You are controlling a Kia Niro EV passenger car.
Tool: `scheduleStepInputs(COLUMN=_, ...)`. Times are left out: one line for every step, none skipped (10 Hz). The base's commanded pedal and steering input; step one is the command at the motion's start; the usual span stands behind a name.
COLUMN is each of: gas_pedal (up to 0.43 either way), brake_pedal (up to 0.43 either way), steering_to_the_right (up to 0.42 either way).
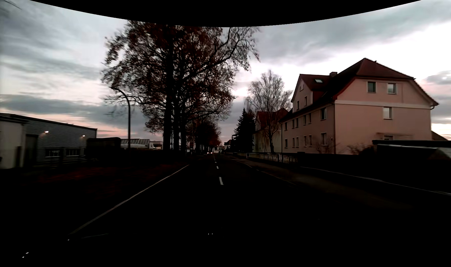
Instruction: Follow the waypoints while adhering to traffic rules and regulations
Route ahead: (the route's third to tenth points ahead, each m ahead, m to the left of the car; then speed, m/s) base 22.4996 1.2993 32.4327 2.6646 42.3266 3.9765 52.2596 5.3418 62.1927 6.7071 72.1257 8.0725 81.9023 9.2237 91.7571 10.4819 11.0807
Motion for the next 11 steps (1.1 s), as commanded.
scheduleStepInputs(gas_pedal=0.098, brake_pedal=0.0, steering_to_the_right=0.001)
scheduleStepInputs(gas_pedal=0.047, brake_pedal=0.0, steering_to_the_right=-0.003)
scheduleStepInputs(gas_pedal=0.02, brake_pedal=0.0, steering_to_the_right=-0.006)
scheduleStepInputs(gas_pedal=0.008, brake_pedal=0.0, steering_to_the_right=-0.008)
scheduleStepInputs(gas_pedal=0.0, brake_pedal=0.0, steering_to_the_right=-0.012)
scheduleStepInputs(gas_pedal=0.0, brake_pedal=0.0, steering_to_the_right=-0.015)
scheduleStepInputs(gas_pedal=0.0, brake_pedal=0.0, steering_to_the_right=-0.018)
scheduleStepInputs(gas_pedal=0.0, brake_pedal=0.0, steering_to_the_right=-0.023)
scheduleStepInputs(gas_pedal=0.0, brake_pedal=0.0, steering_to_the_right=-0.026)
scheduleStepInputs(gas_pedal=0.0, brake_pedal=0.0, steering_to_the_right=-0.027)
scheduleStepInputs(gas_pedal=0.02, brake_pedal=0.0, steering_to_the_right=-0.027)
